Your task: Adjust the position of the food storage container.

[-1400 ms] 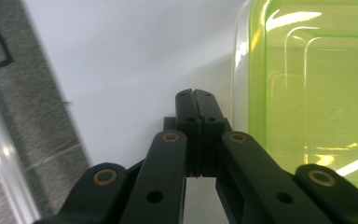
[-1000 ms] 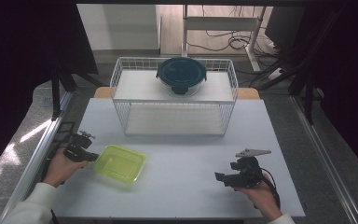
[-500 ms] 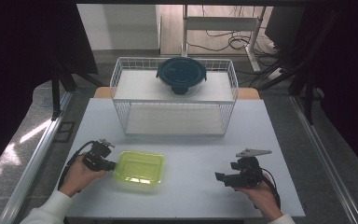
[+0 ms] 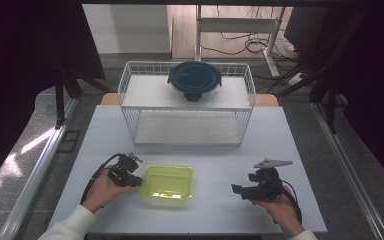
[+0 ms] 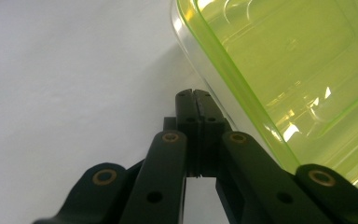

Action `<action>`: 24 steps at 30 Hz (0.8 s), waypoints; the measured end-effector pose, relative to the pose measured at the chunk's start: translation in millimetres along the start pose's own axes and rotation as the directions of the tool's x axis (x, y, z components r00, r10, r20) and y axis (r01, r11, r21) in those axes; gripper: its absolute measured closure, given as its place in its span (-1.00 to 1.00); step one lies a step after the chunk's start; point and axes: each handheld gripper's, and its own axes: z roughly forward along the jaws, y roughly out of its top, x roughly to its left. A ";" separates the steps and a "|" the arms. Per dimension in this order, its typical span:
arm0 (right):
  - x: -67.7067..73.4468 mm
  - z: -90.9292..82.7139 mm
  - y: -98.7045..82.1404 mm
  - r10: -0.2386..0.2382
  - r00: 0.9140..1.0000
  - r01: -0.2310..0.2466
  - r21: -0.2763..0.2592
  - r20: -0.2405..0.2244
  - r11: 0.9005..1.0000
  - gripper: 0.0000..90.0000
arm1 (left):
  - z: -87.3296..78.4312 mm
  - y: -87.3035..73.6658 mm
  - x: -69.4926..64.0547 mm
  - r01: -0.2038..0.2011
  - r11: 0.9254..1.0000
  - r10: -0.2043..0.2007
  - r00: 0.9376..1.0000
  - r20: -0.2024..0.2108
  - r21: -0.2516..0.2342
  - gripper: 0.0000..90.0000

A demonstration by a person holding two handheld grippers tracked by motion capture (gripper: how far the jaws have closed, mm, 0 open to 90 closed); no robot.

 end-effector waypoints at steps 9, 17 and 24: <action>0.4 0.7 0.1 -0.001 1.000 0.001 0.006 -0.005 1.000 -0.59 | 9.1 14.4 -17.5 -0.033 0.999 0.033 0.999 0.035 0.004 0.99; -0.4 -1.1 0.4 0.001 1.000 -0.001 0.000 -0.002 1.000 -0.59 | 15.3 25.4 -37.6 -0.075 0.997 0.075 0.995 0.065 -0.001 0.99; 0.0 -0.1 0.5 -0.006 1.000 0.006 0.000 -0.003 1.000 -0.59 | 20.5 31.6 -47.5 -0.090 0.996 0.090 0.992 0.086 -0.005 0.99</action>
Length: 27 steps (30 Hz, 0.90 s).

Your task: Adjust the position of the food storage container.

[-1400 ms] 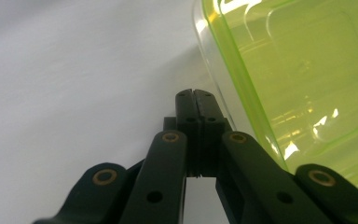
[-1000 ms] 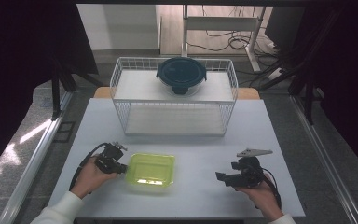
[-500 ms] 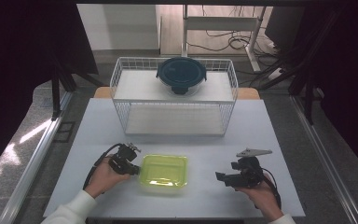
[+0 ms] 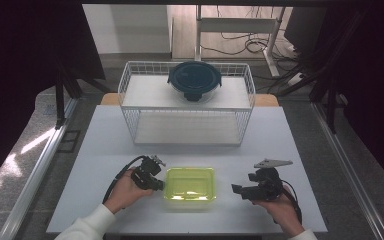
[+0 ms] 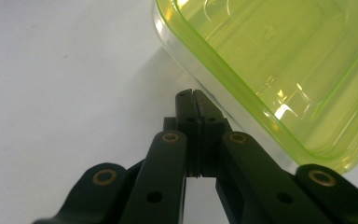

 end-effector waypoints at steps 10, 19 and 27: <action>-1.0 -0.6 -0.3 0.003 1.000 -0.003 0.000 0.003 1.000 -0.59 | 3.6 1.3 -1.1 0.005 1.000 -0.005 1.000 -0.023 0.001 0.99; -1.0 -0.1 -0.8 0.006 1.000 -0.006 0.002 0.005 1.000 -0.59 | -24.7 -22.0 9.3 0.074 0.989 -0.080 0.996 -0.035 -0.131 0.99; -0.2 0.2 -0.9 0.001 1.000 -0.001 0.004 0.006 1.000 -0.59 | -51.0 -33.4 5.4 0.097 0.959 -0.115 0.992 -0.055 -0.265 0.99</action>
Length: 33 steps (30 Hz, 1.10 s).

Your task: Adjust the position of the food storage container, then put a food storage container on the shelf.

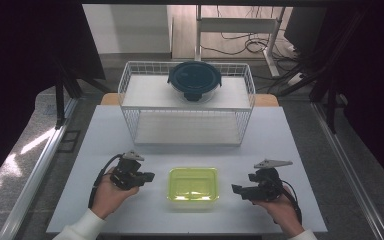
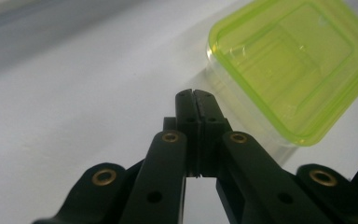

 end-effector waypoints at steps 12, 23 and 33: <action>-1.8 0.5 -0.5 0.003 1.000 -0.003 -0.004 -0.001 1.000 -0.59 | -4.7 -8.5 -4.3 0.066 0.995 -0.069 0.997 -0.040 -0.070 -0.16; -1.8 -1.0 -0.2 0.003 1.000 -0.003 -0.013 -0.008 1.000 -0.59 | -6.8 -11.9 1.6 0.131 0.986 -0.133 0.991 -0.013 -0.099 -0.43; -0.4 -2.4 2.5 0.009 1.000 -0.010 -0.022 -0.025 1.000 -0.57 | -4.0 -9.7 -3.8 0.130 0.985 -0.132 0.991 -0.010 -0.117 -0.49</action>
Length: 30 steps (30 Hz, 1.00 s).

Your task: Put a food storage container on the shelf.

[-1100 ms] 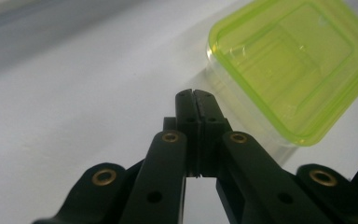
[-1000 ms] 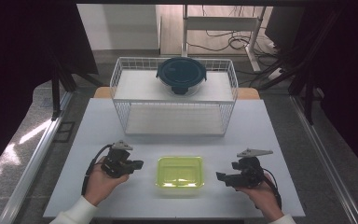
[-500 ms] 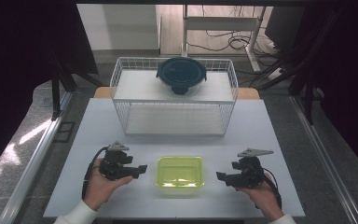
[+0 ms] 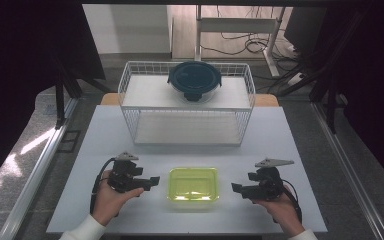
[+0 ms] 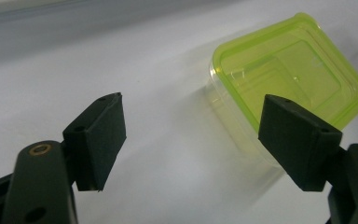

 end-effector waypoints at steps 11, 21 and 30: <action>14.2 9.2 13.1 0.039 0.996 -0.040 -0.004 -0.077 0.999 -0.45 | 12.7 7.7 1.4 0.104 0.995 -0.103 0.989 0.110 0.001 -0.47; 17.9 31.2 17.7 0.114 0.985 -0.109 0.046 -0.132 0.993 -0.32 | 26.4 10.0 3.0 0.159 0.987 -0.162 0.972 0.169 0.030 -0.41; 15.5 49.9 20.0 0.210 0.962 -0.199 0.082 -0.172 0.977 -0.22 | 43.6 11.5 -0.3 0.164 0.984 -0.175 0.964 0.203 0.069 -0.37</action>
